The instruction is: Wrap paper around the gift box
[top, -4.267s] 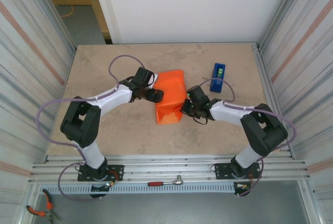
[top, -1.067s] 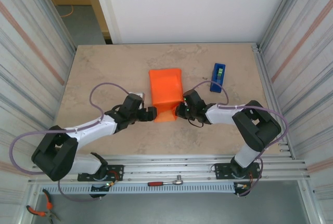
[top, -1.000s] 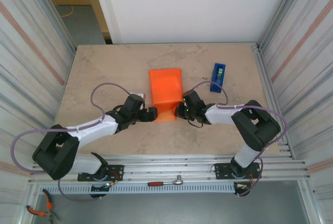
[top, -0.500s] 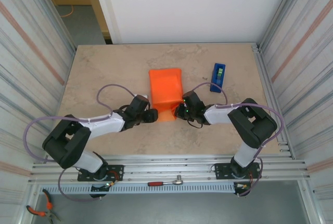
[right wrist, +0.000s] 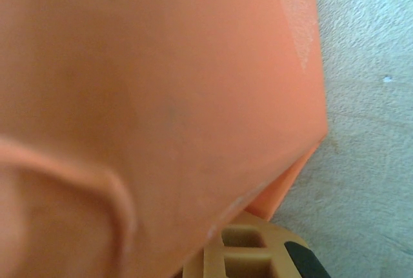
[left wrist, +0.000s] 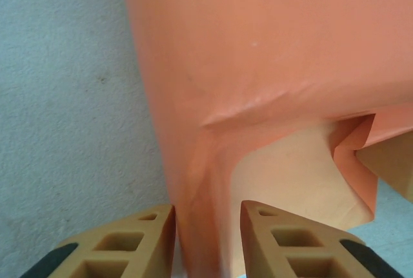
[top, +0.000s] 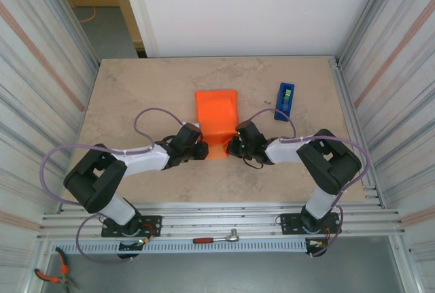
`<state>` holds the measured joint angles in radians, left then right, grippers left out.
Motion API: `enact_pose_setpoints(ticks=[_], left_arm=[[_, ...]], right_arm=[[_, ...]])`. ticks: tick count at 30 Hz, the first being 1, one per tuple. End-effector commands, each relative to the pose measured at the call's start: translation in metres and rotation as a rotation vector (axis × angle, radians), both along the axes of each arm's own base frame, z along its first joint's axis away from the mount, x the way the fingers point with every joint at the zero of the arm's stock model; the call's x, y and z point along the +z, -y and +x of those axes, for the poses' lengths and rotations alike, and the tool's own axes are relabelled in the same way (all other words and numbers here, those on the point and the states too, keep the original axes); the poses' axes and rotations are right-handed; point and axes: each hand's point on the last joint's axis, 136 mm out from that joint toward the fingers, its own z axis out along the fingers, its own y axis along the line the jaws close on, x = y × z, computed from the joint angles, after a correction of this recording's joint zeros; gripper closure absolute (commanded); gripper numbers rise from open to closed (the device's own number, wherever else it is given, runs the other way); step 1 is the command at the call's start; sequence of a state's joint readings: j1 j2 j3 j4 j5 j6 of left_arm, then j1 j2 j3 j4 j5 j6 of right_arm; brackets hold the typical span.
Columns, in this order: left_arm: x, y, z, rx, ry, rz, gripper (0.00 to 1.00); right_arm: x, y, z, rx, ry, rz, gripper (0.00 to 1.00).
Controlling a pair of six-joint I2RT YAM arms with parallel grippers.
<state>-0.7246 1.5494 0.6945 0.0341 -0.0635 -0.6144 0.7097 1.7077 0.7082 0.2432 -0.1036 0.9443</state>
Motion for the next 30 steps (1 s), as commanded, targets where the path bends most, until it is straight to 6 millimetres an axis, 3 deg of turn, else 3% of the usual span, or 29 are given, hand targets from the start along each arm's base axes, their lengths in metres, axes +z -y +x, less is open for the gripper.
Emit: enact_pose_setpoints(ticks=[1,4,6,8,10,12,13,15,18,19,22,24,27,30], left_arm=[[-0.002,-0.002,0.002,0.034,-0.017,0.047,0.72],[-0.006,-0.005,0.001,0.045,-0.032,0.1,0.85],[-0.008,-0.006,0.001,0.048,-0.04,0.122,0.87],[-0.009,-0.007,0.0,0.052,-0.044,0.133,0.82],[-0.01,-0.008,-0.001,0.056,-0.046,0.147,0.69],[-0.01,-0.009,0.0,0.06,-0.052,0.16,0.68],[-0.011,-0.01,0.0,0.06,-0.057,0.169,0.73],[-0.011,-0.009,0.0,0.057,-0.058,0.17,0.96],[-0.01,-0.006,0.002,0.045,-0.053,0.172,1.0],[-0.008,-0.005,0.002,0.038,-0.046,0.173,0.94],[0.003,-0.008,0.005,0.038,-0.016,0.19,0.57],[0.014,-0.013,0.005,0.043,0.011,0.2,0.43],[0.029,-0.027,0.004,0.067,0.045,0.215,0.3],[0.035,-0.046,0.001,0.108,0.051,0.201,0.27]], right_arm=[[-0.019,0.009,-0.017,-0.017,-0.066,-0.052,1.0],[-0.019,0.009,-0.017,-0.02,-0.068,-0.05,1.0],[-0.02,0.008,-0.017,-0.018,-0.068,-0.05,1.0],[-0.02,0.008,-0.017,-0.018,-0.068,-0.05,1.0],[-0.019,0.008,-0.017,-0.018,-0.067,-0.048,1.0],[-0.019,0.008,-0.017,-0.019,-0.067,-0.051,1.0],[-0.02,0.009,-0.018,-0.019,-0.07,-0.053,1.0],[-0.02,0.008,-0.018,-0.018,-0.07,-0.05,1.0],[-0.021,0.008,-0.018,-0.018,-0.072,-0.052,1.0],[-0.02,0.007,-0.018,-0.016,-0.071,-0.051,1.0],[-0.02,0.007,-0.018,-0.015,-0.071,-0.05,1.0],[-0.02,0.007,-0.019,-0.013,-0.073,-0.051,1.0],[-0.02,0.007,-0.019,-0.012,-0.074,-0.053,1.0],[-0.019,0.007,-0.02,-0.01,-0.075,-0.054,1.0]])
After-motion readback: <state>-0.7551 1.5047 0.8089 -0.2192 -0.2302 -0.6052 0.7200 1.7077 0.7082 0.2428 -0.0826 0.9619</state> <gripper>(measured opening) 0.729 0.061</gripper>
